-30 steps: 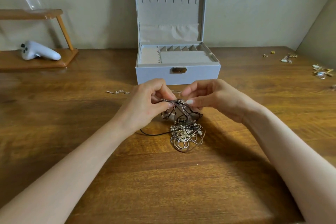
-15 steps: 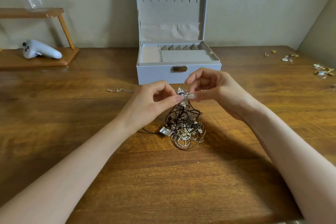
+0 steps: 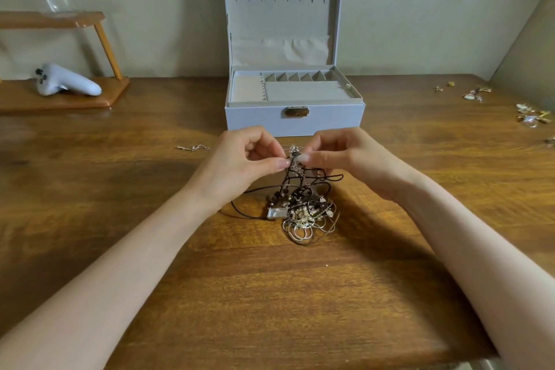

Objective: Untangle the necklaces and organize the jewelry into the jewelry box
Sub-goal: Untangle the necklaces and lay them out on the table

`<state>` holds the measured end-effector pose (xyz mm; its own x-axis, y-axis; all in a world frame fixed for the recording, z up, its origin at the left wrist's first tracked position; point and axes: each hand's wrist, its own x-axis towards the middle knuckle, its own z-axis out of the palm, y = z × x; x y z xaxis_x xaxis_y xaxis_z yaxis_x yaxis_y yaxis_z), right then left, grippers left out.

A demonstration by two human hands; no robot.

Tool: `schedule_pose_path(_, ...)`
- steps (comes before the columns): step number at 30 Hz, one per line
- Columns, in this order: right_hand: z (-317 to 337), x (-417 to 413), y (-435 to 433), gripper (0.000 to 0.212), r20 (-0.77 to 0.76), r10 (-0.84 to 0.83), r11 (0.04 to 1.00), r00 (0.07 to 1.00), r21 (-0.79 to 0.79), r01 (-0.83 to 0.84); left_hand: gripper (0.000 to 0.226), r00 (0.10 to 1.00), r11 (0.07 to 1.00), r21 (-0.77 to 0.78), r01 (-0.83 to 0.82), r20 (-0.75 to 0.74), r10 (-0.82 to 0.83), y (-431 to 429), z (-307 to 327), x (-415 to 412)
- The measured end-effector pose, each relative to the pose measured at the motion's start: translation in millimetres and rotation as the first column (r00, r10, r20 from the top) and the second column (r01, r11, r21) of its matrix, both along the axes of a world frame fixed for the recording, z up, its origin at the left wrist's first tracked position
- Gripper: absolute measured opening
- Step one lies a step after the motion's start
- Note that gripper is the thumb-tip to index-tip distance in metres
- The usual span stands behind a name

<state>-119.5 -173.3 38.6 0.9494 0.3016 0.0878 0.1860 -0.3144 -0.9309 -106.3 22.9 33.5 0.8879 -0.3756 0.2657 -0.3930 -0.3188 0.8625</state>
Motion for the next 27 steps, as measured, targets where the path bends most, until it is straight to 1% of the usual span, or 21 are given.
schedule_pose_path(4,-2.6,-0.5,2.3,0.007,0.049,-0.032,0.999,0.998,0.018,0.031,0.011,1.000,0.999,0.046,0.017,-0.026,-0.015,0.7,1.9,-0.3)
schedule_pose_path(9,-5.5,3.1,3.1,0.015,0.061,-0.119,0.993,0.991,0.025,0.118,0.009,1.000,0.996,0.091,0.011,-0.025,-0.009,0.7,3.8,-1.1)
schedule_pose_path(13,-4.5,2.6,2.9,0.016,0.138,-0.131,0.978,0.982,-0.143,0.151,0.007,1.000,0.994,0.112,-0.007,-0.017,0.009,1.6,3.6,-1.3)
schedule_pose_path(14,-3.5,1.9,2.9,0.016,0.153,-0.134,0.976,0.979,-0.153,0.158,0.008,1.000,0.991,0.130,-0.018,-0.006,0.019,1.6,3.6,-1.4)
schedule_pose_path(16,-2.4,1.3,3.1,0.017,0.146,-0.134,0.981,0.980,-0.121,0.152,0.009,0.999,0.983,0.176,-0.046,0.027,0.042,1.5,3.2,-0.3)
schedule_pose_path(21,-8.6,3.8,6.2,0.016,0.021,-0.138,0.990,0.990,0.039,0.137,0.018,0.994,0.958,0.280,-0.064,0.103,0.037,-1.0,2.4,-1.4)
schedule_pose_path(23,-10.6,4.2,9.3,0.013,-0.028,-0.105,0.990,0.994,0.093,0.107,0.020,0.993,0.953,0.298,-0.058,0.116,0.024,-2.2,2.5,-3.9)
schedule_pose_path(25,-11.5,4.4,10.3,0.008,-0.044,-0.081,0.989,0.996,0.122,0.086,0.020,0.993,0.953,0.298,-0.051,0.119,0.016,-2.7,3.1,-5.0)
schedule_pose_path(27,-12.1,5.1,9.2,0.011,-0.047,-0.085,0.987,0.995,0.133,0.091,0.018,0.993,0.958,0.283,-0.039,0.115,0.006,-2.8,4.2,-5.3)
